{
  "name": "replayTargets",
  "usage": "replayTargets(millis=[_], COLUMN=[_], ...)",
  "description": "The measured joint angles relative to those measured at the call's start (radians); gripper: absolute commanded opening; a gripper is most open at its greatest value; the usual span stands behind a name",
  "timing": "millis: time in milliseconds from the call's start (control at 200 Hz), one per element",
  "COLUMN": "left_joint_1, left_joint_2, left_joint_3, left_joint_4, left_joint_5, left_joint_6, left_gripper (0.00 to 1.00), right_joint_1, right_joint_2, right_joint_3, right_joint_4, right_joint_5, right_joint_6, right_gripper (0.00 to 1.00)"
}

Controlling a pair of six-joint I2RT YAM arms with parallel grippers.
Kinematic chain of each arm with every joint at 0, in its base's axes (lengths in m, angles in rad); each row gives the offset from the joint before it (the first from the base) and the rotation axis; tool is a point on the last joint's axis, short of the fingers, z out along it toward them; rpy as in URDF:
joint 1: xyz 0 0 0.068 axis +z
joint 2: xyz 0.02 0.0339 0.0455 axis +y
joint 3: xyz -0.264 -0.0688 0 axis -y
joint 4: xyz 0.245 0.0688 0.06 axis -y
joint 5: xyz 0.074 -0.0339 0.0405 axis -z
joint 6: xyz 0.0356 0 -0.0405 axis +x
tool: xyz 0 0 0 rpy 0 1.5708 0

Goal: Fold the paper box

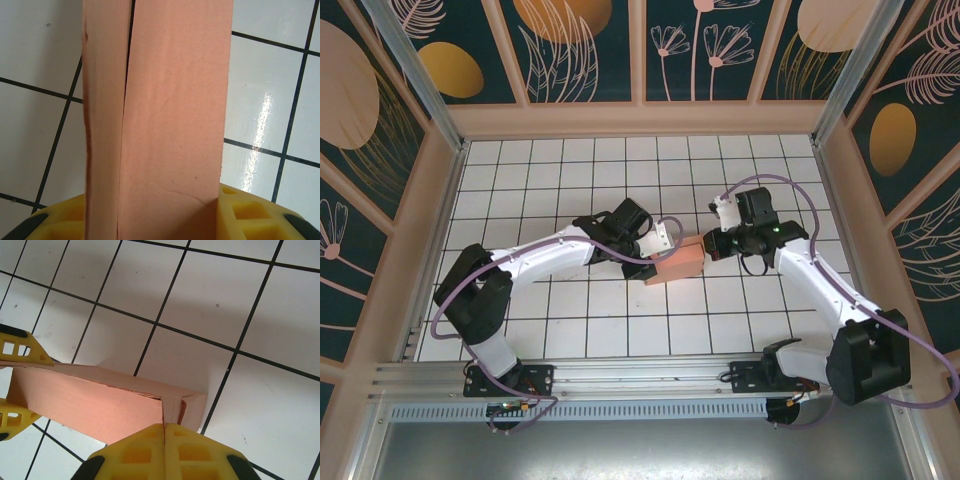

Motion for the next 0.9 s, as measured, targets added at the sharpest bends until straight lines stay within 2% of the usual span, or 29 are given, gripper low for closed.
replayTargets(millis=[631,901], left_joint_1=[0.000,0.032], left_joint_2=[0.005,0.001], left_joint_3=[0.006,0.006], left_joint_4=[-0.003,-0.021], left_joint_5=[-0.003,0.008], left_joint_6=[0.005,0.091], left_gripper=[0.31,0.31], right_joint_1=[0.083,0.143], right_joint_2=[-0.075,-0.105], right_joint_3=[-0.084,-0.123], right_joint_4=[0.093,0.152], right_joint_5=[0.137,0.207], right_joint_6=[0.113,0.169], right_gripper=[0.00,0.00])
